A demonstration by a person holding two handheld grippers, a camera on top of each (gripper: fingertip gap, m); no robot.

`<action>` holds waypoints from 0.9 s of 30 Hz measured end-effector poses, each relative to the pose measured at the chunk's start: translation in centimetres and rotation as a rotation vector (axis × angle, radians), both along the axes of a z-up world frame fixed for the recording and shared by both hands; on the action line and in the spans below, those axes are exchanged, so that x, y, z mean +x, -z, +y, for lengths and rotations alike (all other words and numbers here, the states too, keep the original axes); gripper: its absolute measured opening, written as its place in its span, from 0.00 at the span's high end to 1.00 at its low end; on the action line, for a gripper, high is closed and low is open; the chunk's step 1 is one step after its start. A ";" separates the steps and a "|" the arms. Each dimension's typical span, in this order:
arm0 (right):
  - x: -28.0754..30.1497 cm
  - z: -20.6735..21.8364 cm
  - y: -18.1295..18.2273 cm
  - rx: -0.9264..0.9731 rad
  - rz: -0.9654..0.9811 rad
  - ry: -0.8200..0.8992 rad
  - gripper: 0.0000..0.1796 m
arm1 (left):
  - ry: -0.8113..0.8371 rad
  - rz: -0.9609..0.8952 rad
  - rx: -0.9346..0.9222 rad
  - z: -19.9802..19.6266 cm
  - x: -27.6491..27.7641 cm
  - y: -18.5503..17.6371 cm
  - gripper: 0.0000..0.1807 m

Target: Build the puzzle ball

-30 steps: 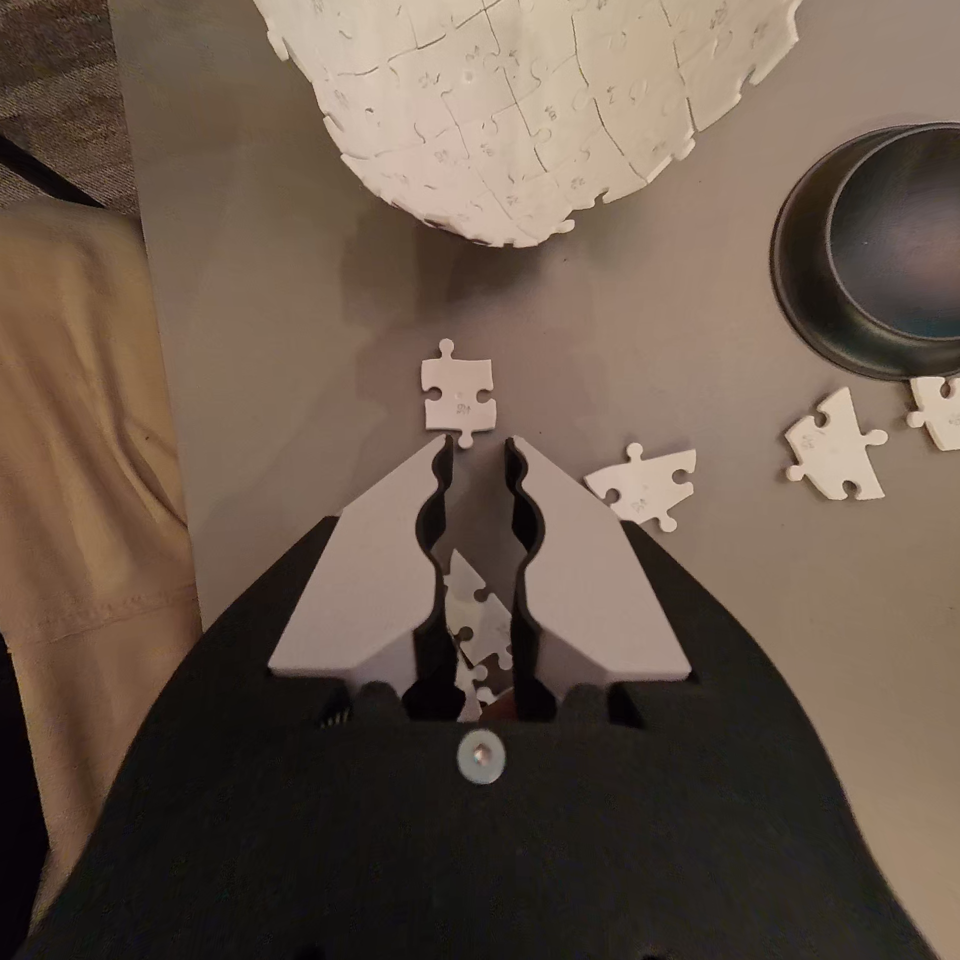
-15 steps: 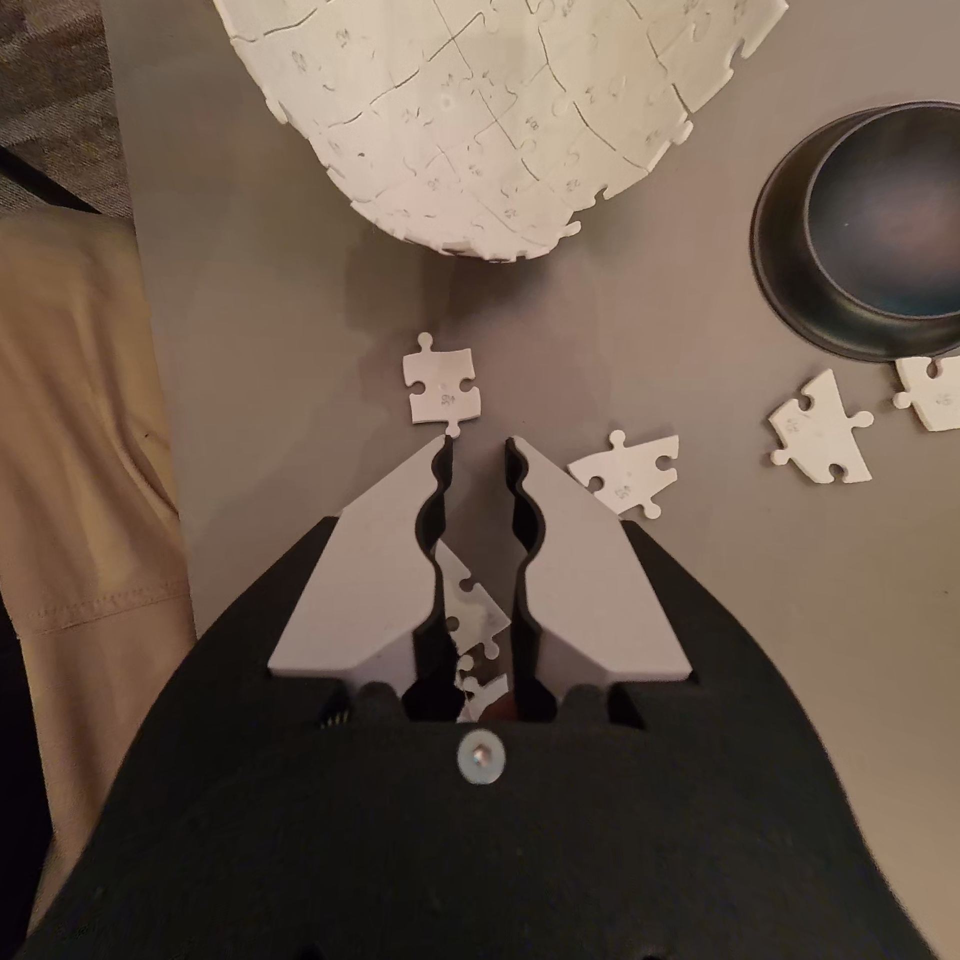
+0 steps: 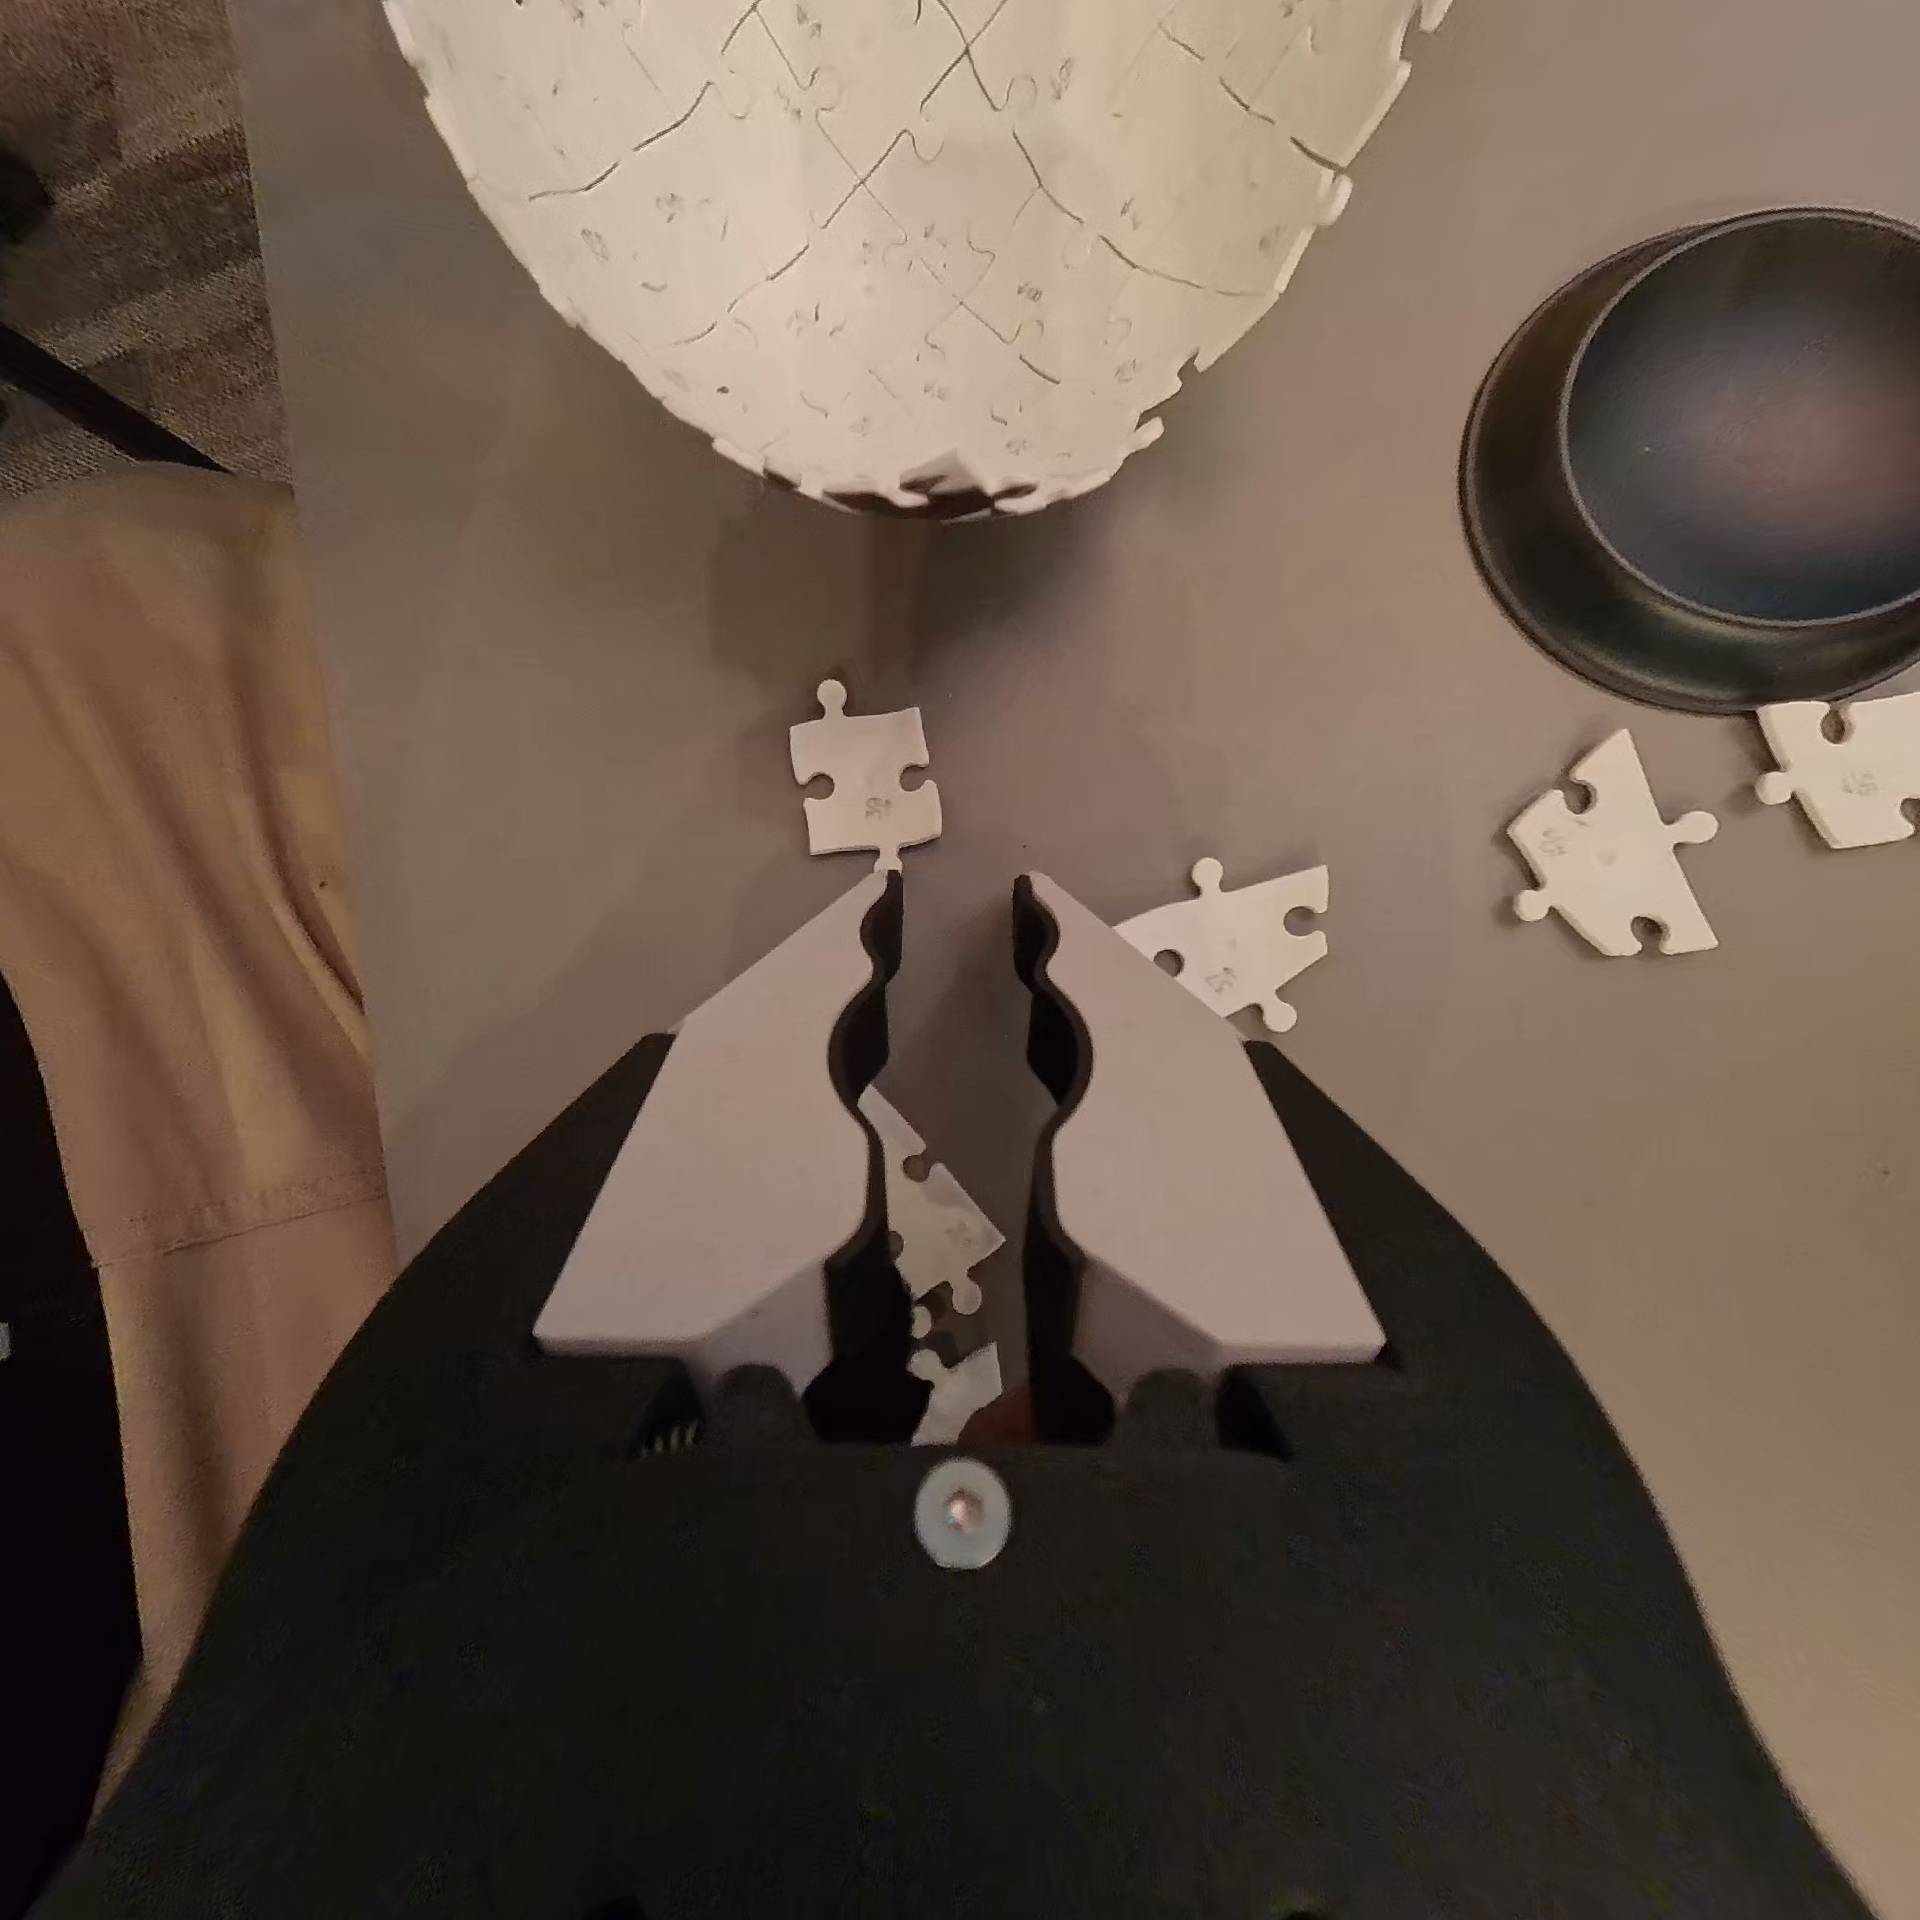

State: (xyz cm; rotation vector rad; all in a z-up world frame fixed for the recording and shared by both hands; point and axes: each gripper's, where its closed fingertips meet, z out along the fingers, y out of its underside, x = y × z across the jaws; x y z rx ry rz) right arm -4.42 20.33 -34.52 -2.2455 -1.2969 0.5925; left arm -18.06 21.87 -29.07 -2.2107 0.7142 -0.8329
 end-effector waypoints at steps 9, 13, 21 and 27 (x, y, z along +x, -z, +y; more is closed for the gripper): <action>0.1 0.2 -0.2 -0.008 0.020 0.008 0.89 | 0.026 -0.029 -0.015 -0.2 -0.4 -0.3 0.75; 0.3 0.3 -0.2 -0.008 0.022 0.014 0.89 | 0.018 -0.059 -0.018 -0.2 -1.2 -1.0 0.73; 0.4 0.2 0.1 -0.017 0.015 0.012 0.88 | -0.066 0.014 0.100 1.6 -3.2 -2.4 0.72; 0.5 0.3 0.3 -0.019 0.012 0.016 0.88 | -0.093 0.220 0.186 4.3 -3.9 -1.5 0.68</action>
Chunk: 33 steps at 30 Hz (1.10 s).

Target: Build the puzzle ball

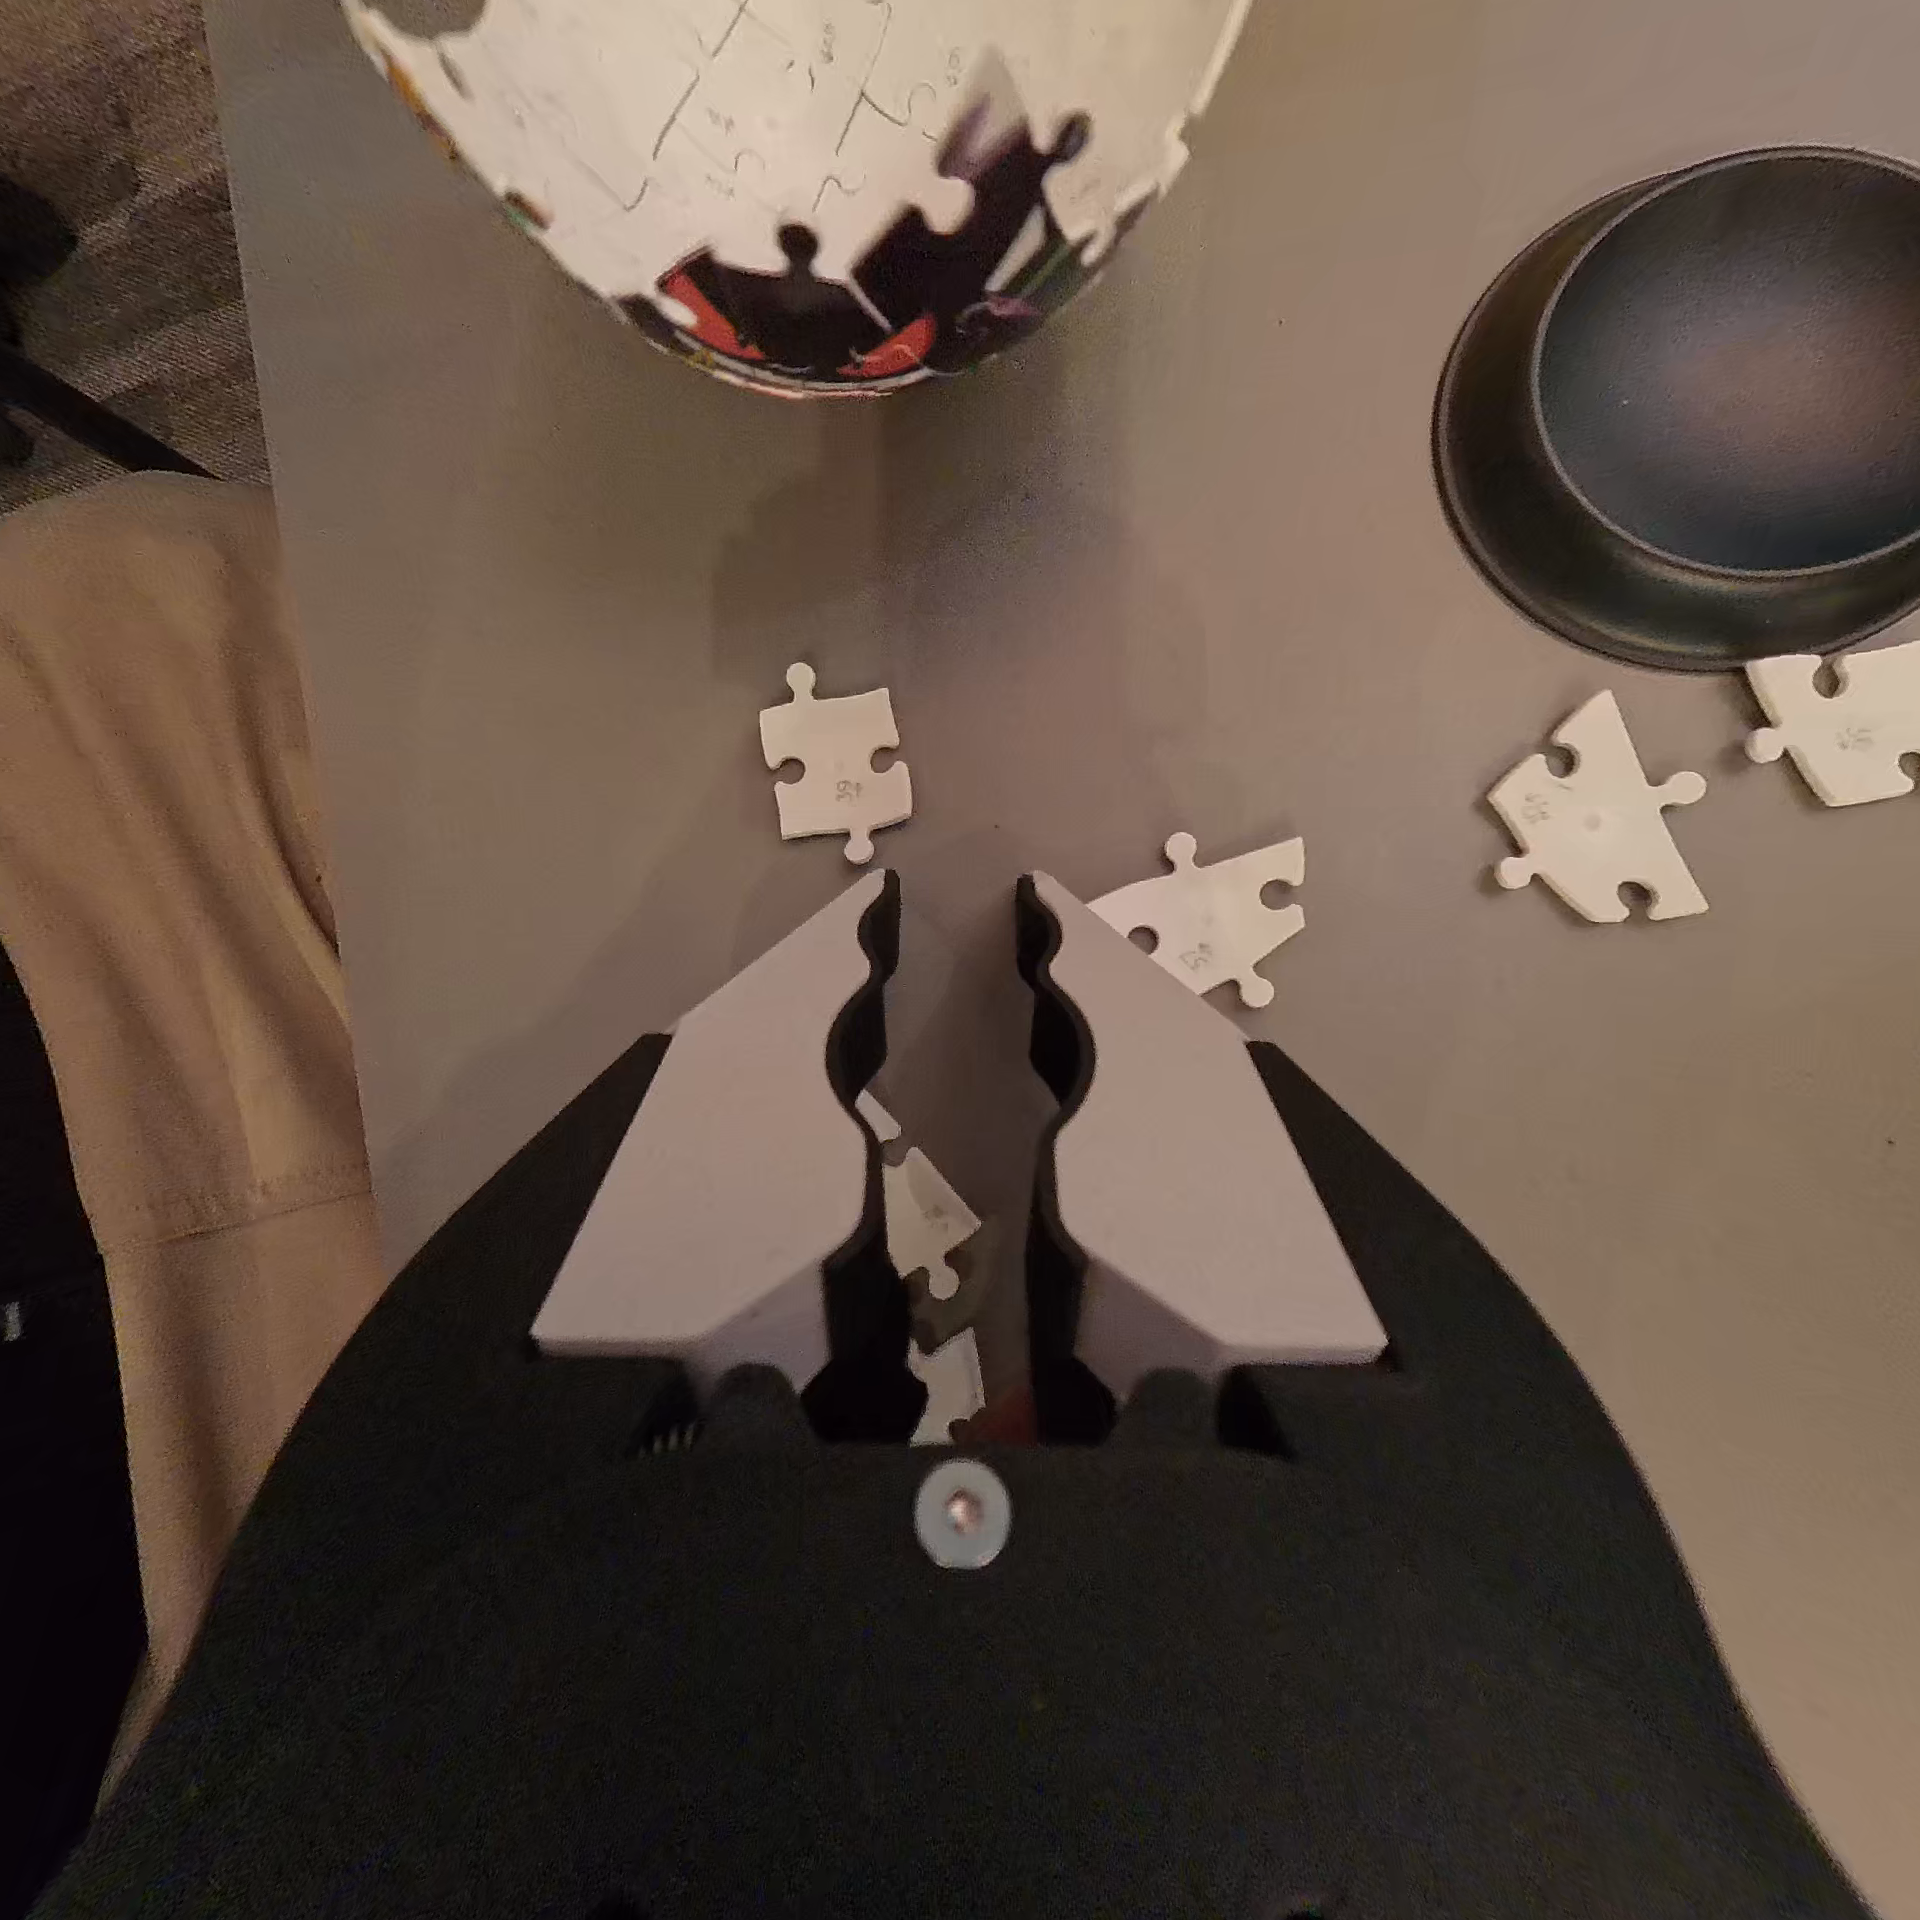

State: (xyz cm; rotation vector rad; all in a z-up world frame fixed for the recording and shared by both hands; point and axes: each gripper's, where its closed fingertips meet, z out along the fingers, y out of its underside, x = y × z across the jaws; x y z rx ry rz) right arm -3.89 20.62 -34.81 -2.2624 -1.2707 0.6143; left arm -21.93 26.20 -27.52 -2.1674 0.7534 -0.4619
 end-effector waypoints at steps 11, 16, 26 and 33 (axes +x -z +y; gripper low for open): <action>-0.2 0.0 0.0 -0.003 0.009 -0.002 0.89 | 0.012 0.001 -0.108 1.2 2.1 2.6 0.77; -0.2 0.0 0.0 -0.002 0.006 -0.004 0.89 | -0.011 0.025 -0.127 1.3 2.2 3.5 0.83; -0.1 0.0 0.0 0.000 0.002 -0.005 0.89 | -0.029 0.006 -0.097 1.5 2.5 3.1 0.96; -0.1 0.0 0.0 0.000 0.000 -0.006 0.89 | -0.027 0.023 -0.047 1.5 3.1 2.8 0.99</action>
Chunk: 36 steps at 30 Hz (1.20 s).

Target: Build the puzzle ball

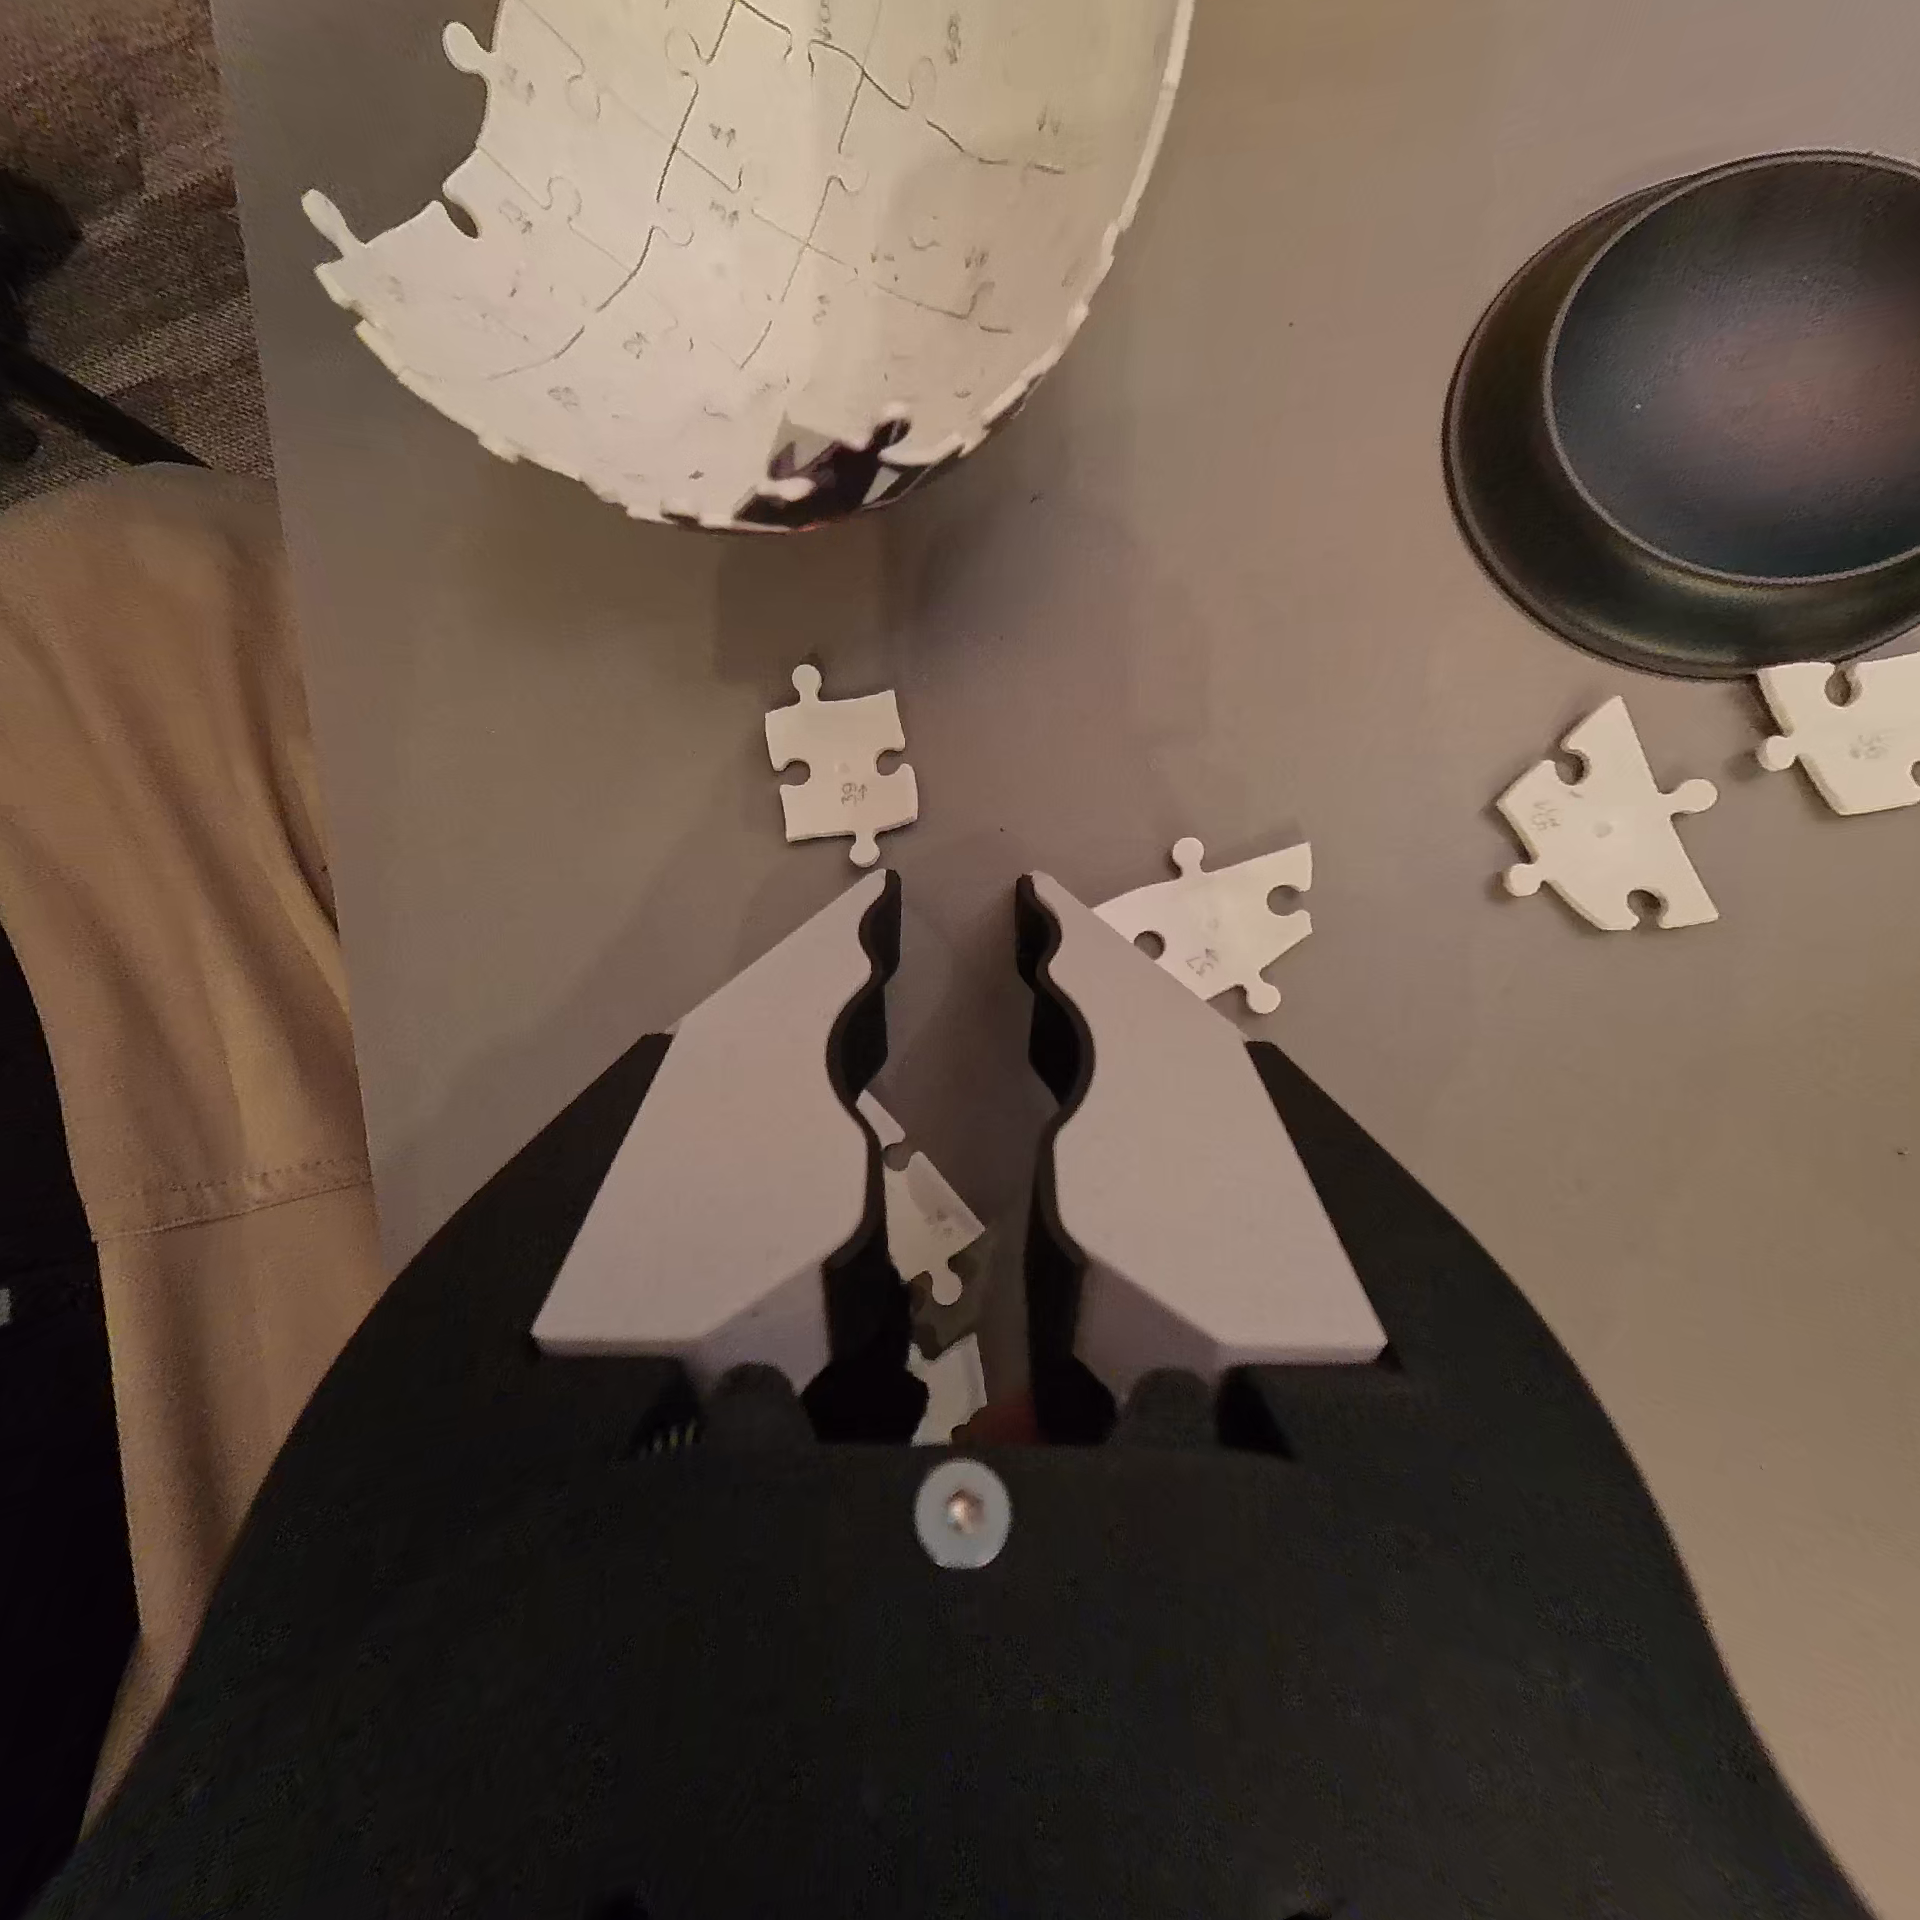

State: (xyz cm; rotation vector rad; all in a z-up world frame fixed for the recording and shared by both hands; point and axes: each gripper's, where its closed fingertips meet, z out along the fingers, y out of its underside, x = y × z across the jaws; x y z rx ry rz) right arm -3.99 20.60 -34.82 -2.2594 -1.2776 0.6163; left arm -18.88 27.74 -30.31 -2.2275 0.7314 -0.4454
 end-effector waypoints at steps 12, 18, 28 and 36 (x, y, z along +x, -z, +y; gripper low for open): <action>0.3 0.4 -0.3 -0.012 0.018 0.024 0.88 | 0.026 0.032 0.059 -0.1 0.9 -0.5 0.99; 0.4 0.3 -0.1 -0.011 0.006 0.018 0.88 | 0.046 0.058 0.099 -0.3 1.4 -0.9 0.99; 0.5 0.3 0.0 -0.008 0.002 0.016 0.88 | 0.057 0.076 0.142 -0.3 1.6 -1.2 0.99; 0.4 0.2 0.0 -0.005 -0.002 0.011 0.88 | 0.066 0.120 0.196 -0.3 1.7 -1.6 0.99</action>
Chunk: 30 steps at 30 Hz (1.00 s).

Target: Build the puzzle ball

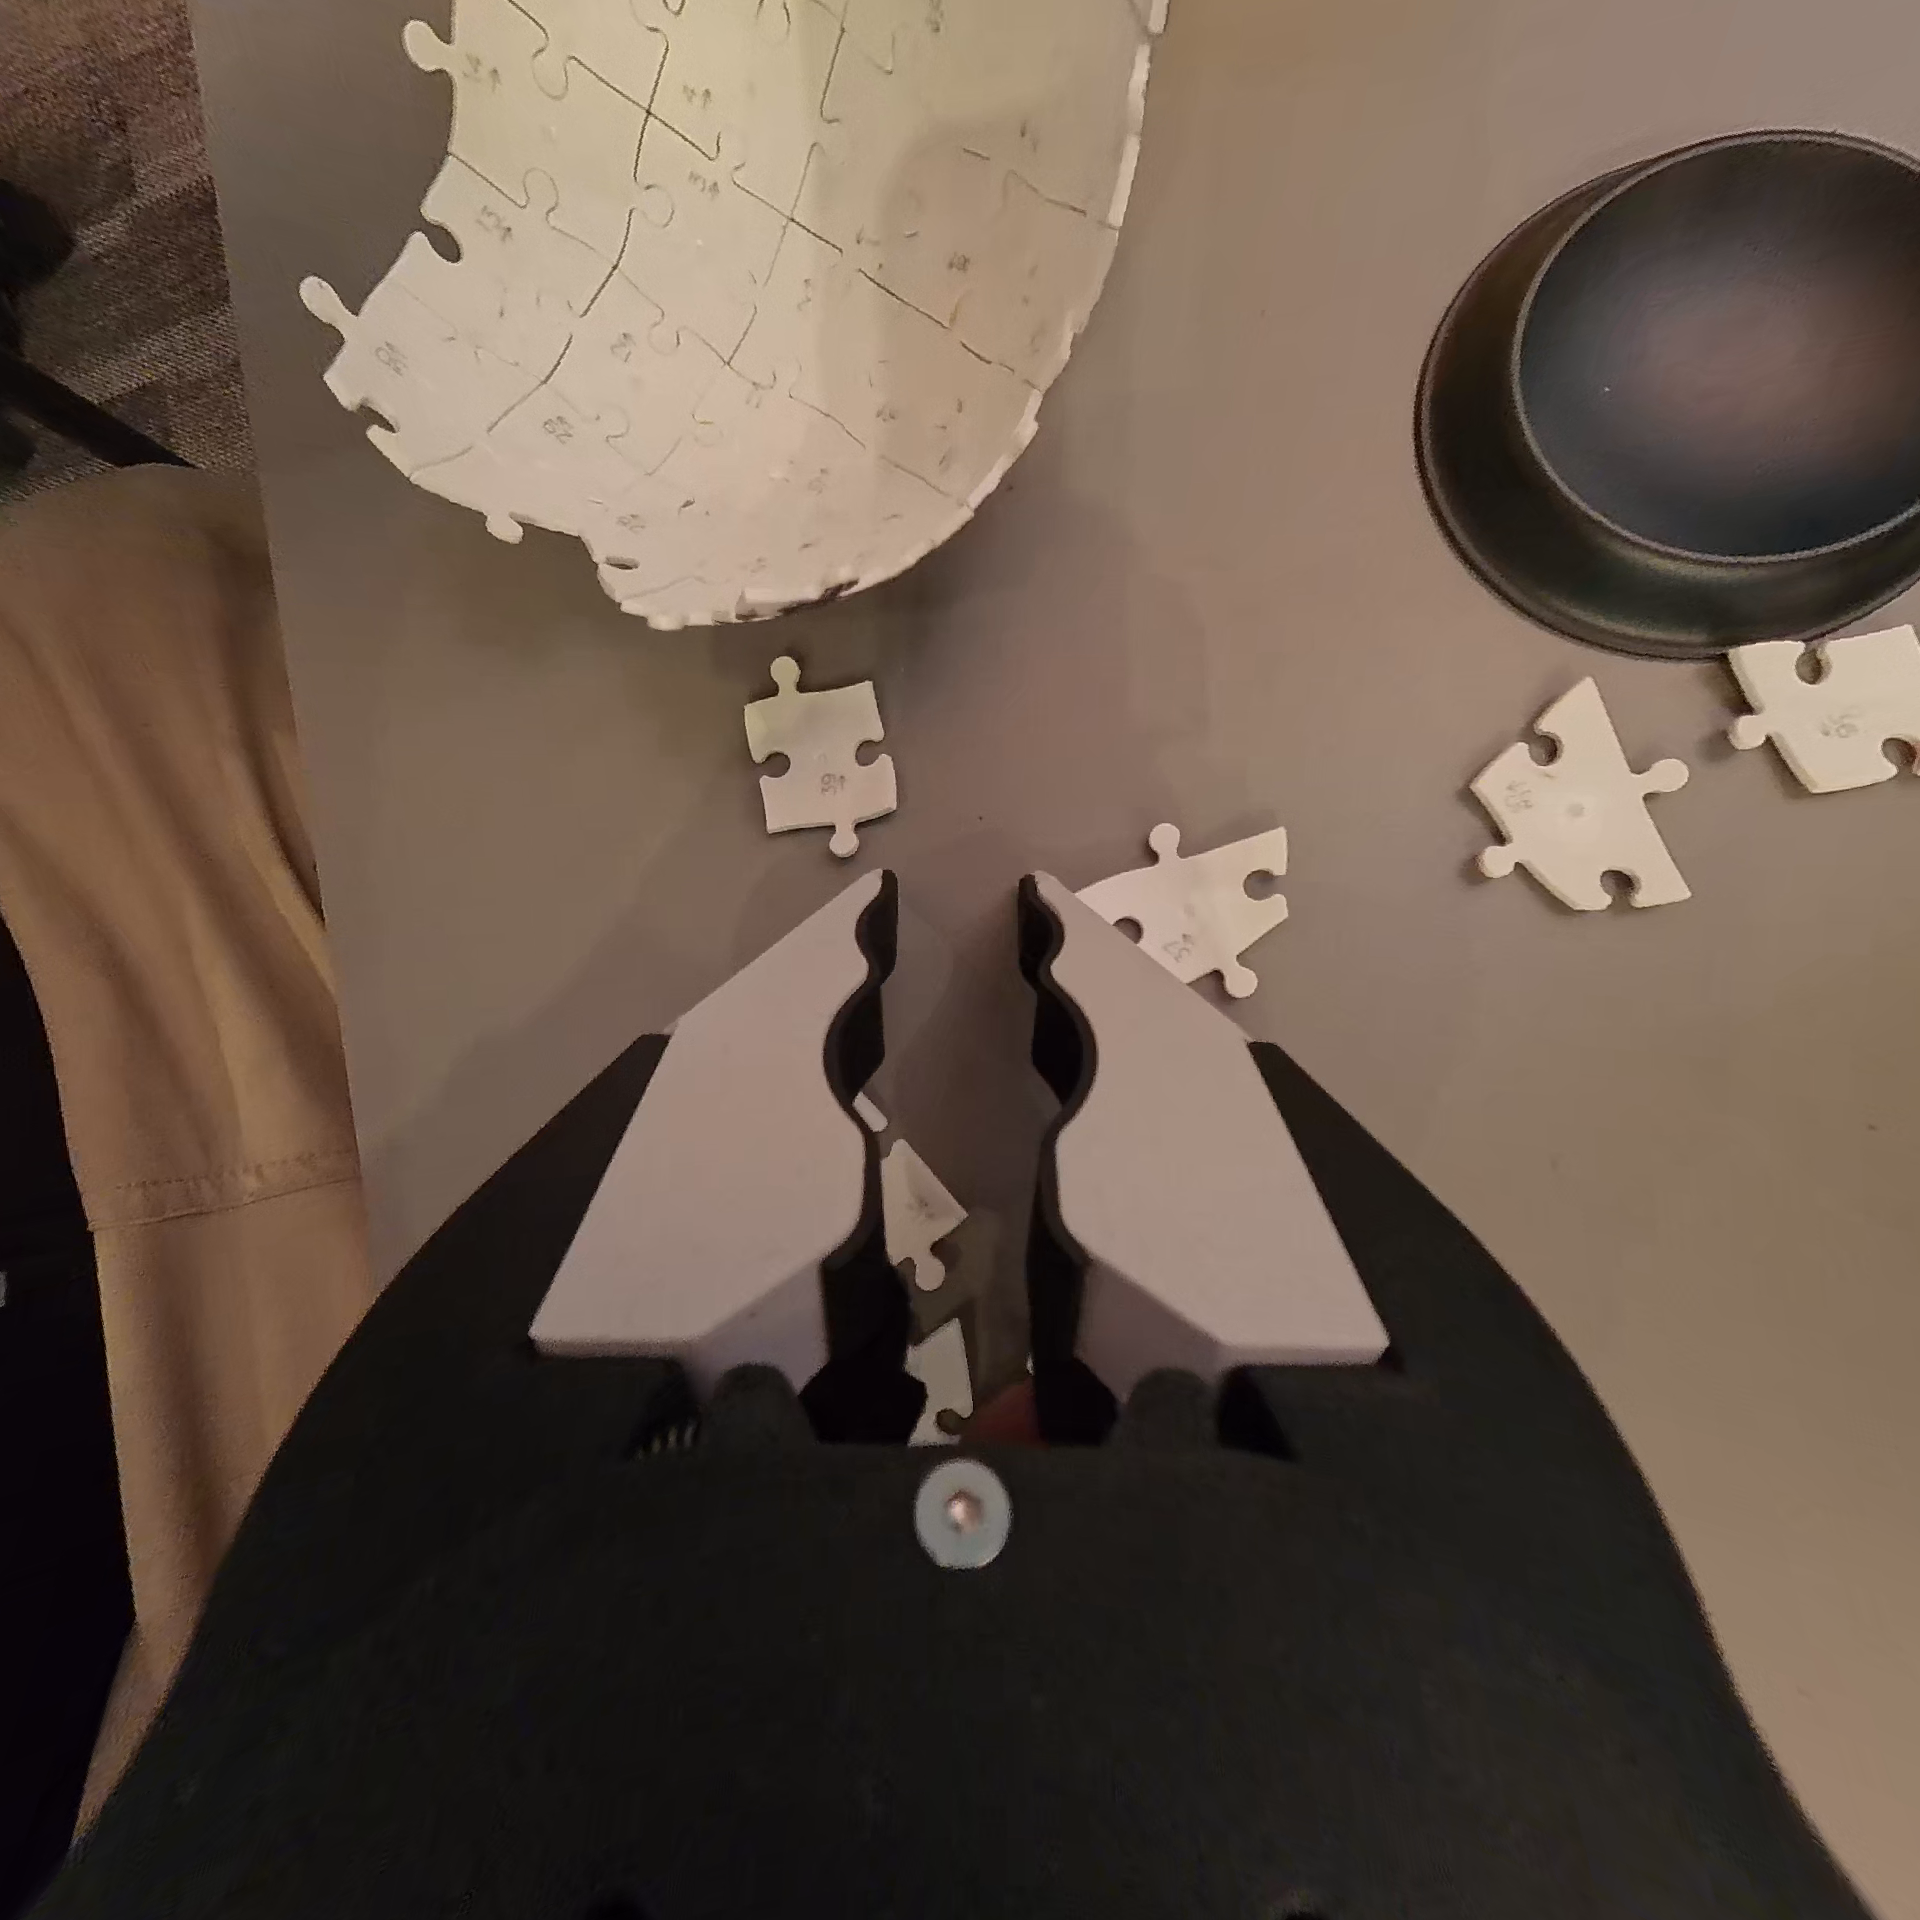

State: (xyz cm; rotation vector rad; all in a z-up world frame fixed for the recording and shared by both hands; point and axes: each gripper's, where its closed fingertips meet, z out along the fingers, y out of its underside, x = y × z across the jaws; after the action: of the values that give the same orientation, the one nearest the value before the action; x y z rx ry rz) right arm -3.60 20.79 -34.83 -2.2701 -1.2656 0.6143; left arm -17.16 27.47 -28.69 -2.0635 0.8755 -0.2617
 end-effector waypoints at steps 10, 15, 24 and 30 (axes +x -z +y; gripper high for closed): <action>-0.2 -0.1 -0.4 0.000 0.016 -0.001 0.88 | 0.005 0.023 0.052 0.0 0.3 -0.5 0.99; -0.2 -0.1 -0.4 0.000 0.017 -0.003 0.88 | 0.006 0.026 0.072 0.0 0.3 -0.7 0.99; -0.2 -0.2 -0.3 -0.003 0.018 -0.006 0.88 | 0.013 0.024 0.097 0.0 0.6 -1.0 0.98; -0.2 -0.2 -0.3 -0.004 0.018 -0.006 0.88 | 0.015 0.028 0.102 0.0 0.6 -1.0 0.98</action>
State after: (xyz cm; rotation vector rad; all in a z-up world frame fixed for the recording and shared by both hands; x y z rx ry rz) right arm -3.79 20.63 -34.55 -2.2601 -1.2643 0.6388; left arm -16.55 27.51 -27.70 -1.9712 0.9029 -0.1931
